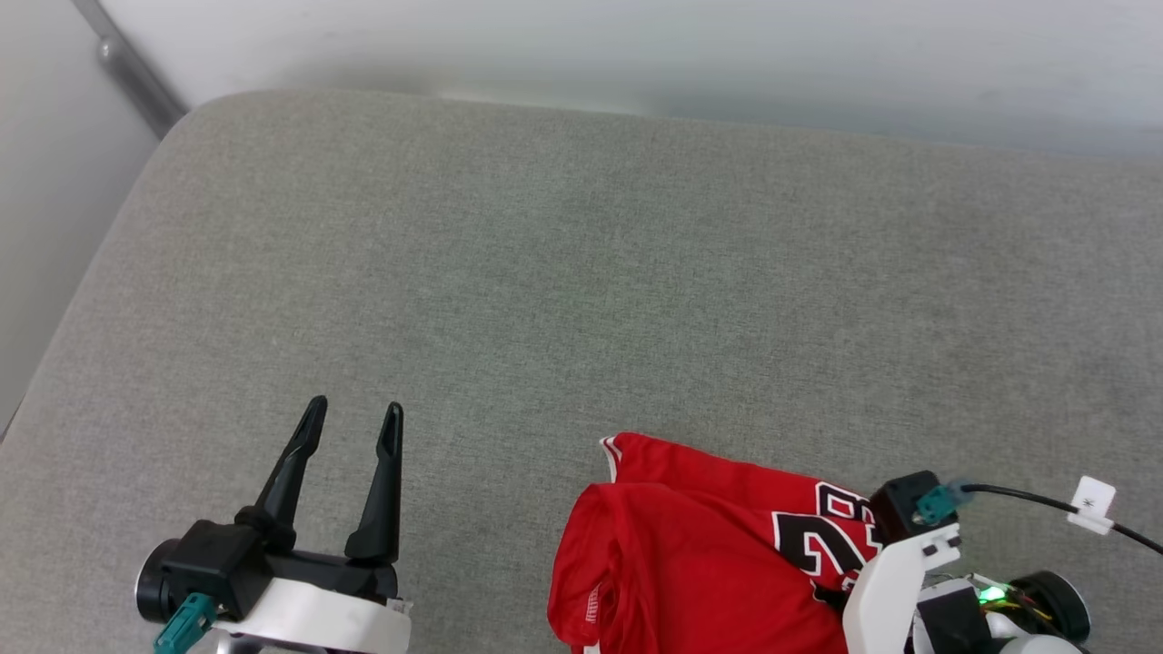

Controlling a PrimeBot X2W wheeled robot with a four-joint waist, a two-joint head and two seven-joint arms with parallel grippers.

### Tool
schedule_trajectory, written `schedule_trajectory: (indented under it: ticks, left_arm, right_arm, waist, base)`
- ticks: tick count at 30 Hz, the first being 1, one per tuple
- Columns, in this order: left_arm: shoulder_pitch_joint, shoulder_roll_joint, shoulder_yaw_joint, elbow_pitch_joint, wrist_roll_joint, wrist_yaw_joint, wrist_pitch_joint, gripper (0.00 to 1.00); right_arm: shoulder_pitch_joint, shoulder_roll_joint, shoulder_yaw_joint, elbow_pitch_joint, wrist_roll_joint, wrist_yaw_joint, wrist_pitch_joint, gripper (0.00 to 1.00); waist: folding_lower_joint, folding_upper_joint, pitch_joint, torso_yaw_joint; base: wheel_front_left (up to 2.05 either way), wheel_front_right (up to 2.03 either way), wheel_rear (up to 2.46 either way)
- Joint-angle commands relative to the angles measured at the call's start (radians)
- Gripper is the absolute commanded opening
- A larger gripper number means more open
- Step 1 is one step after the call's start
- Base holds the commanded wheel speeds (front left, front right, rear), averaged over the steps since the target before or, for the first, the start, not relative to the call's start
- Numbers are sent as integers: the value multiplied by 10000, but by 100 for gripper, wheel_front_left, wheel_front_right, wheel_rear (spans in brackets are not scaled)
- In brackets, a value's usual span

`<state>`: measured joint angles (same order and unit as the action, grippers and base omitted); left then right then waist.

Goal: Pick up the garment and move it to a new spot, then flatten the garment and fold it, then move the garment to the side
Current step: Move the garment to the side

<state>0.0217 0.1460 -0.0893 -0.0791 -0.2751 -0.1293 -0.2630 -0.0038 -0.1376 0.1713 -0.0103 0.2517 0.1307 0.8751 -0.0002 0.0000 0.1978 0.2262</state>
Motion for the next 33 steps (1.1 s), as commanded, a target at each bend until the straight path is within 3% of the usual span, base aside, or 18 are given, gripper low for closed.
schedule_trajectory:
  ticks: [1,7,12,19,24,33]
  left_arm:
    - [121,-45,72,-1,56,-14,-22,100]
    - [380,-140,-125,21,13,-14,-20,100]
    - [407,-378,-627,-69,7,-14,-22,100]
    - [-108,-399,-1212,-239,-129,-14,-20,100]
    - [-925,-205,-1720,-423,-3,-14,-20,100]
    - [-1886,343,-2396,-524,127,-14,-20,100]
  right_arm:
    - [-36,-192,223,262,-221,-2,-142,0]
    - [-904,-1646,1205,-290,-1148,-7,-718,0]
    - [-2069,-3492,2342,-625,-1644,-7,-525,0]
    - [-4151,-5791,3762,-674,-1499,-4,-510,0]
    - [-5472,-6963,3917,-52,-1283,-5,-1051,0]
    - [-6067,-7693,2774,2085,-1547,-8,-2748,0]
  waist:
    - [2,0,-186,-132]
    - [2,0,-579,-702]
    - [2,0,-459,-1577]
    - [2,0,384,-3178]
    - [2,0,1442,-4219]
    - [2,0,2762,-4927]
  base:
    - [0,0,0]
    - [0,0,0]
    - [0,0,0]
    - [0,0,0]
    - [0,0,0]
    - [0,0,0]
